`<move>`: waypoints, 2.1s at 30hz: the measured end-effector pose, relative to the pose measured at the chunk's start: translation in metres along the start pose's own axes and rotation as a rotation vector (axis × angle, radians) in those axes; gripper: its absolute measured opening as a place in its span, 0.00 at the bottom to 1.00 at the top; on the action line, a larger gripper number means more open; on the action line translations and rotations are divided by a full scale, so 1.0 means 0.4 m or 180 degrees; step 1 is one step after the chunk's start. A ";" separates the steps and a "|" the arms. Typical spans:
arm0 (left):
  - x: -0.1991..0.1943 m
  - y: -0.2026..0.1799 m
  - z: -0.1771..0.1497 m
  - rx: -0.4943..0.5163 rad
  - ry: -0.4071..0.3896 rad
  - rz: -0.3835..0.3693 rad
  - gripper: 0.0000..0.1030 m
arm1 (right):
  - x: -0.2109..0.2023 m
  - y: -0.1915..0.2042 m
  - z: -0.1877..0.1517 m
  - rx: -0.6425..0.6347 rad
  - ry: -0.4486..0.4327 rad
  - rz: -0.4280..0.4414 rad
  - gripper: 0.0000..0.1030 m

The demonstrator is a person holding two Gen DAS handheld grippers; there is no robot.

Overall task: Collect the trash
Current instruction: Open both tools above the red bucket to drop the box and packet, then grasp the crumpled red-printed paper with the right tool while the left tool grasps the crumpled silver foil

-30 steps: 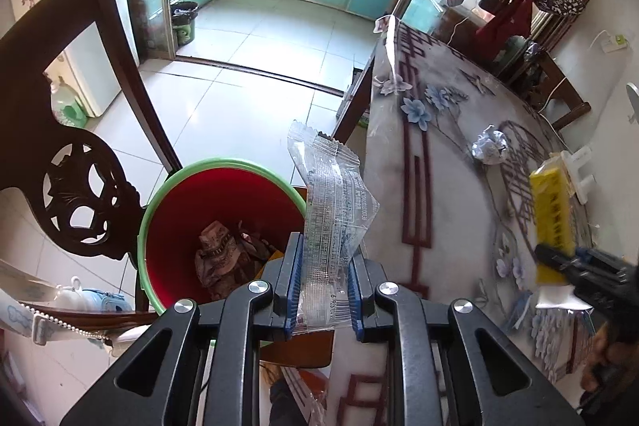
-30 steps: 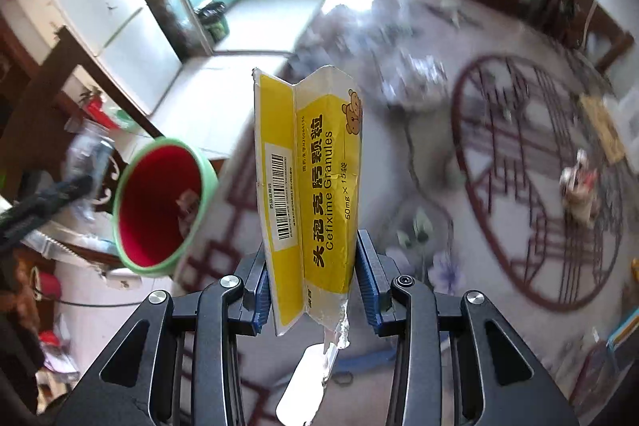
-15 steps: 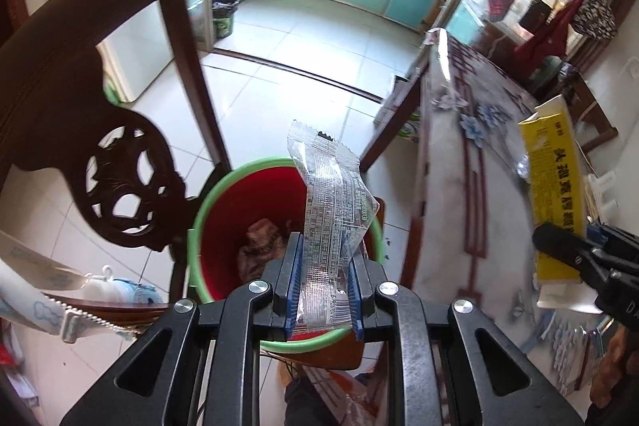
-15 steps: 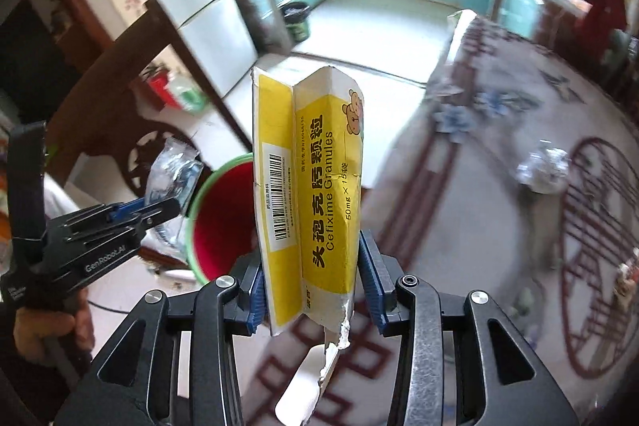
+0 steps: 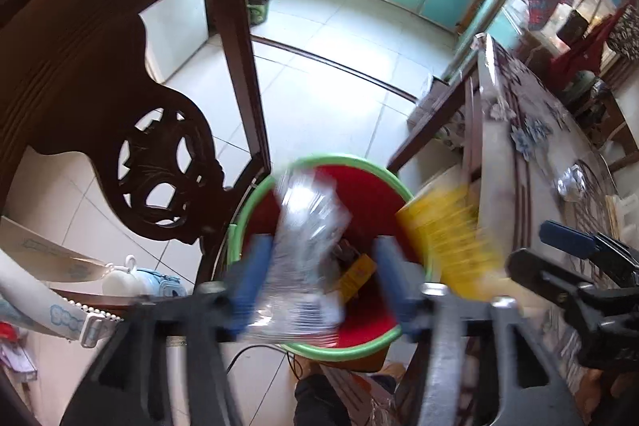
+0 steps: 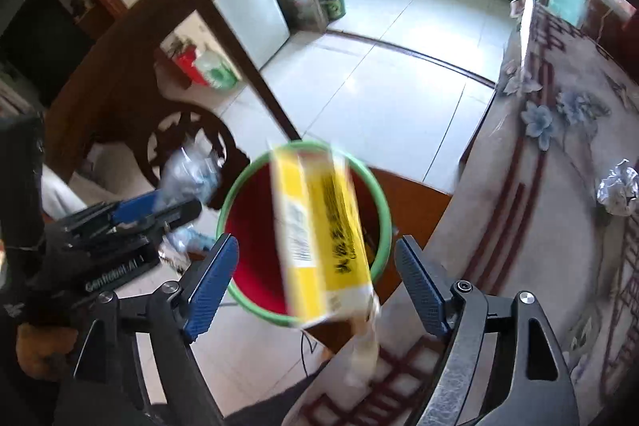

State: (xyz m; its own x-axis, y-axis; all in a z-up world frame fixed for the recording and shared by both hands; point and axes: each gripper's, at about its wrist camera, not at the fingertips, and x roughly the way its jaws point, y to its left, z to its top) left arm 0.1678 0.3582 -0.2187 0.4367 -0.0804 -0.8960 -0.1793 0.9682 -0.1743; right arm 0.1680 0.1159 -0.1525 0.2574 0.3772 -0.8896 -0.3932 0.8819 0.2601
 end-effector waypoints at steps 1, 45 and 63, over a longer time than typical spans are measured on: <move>-0.007 -0.002 0.000 -0.0010 -0.0048 -0.0007 0.62 | -0.011 -0.006 -0.003 0.0027 -0.0025 0.0012 0.78; 0.213 -1.172 0.034 0.1261 -0.0097 -0.0455 0.62 | -0.491 -1.014 -0.412 0.1258 -0.0228 -0.1209 0.37; 0.288 -1.194 0.049 0.1299 -0.0116 -0.0411 0.50 | -0.510 -0.950 -0.348 0.1056 -0.0357 -0.1051 0.37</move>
State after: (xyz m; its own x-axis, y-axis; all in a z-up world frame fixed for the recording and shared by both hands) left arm 0.3211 -0.1090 -0.2308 0.4648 -0.2058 -0.8612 0.2392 0.9656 -0.1016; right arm 0.1422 -0.3356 -0.1223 0.4218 0.0740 -0.9036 0.0237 0.9954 0.0926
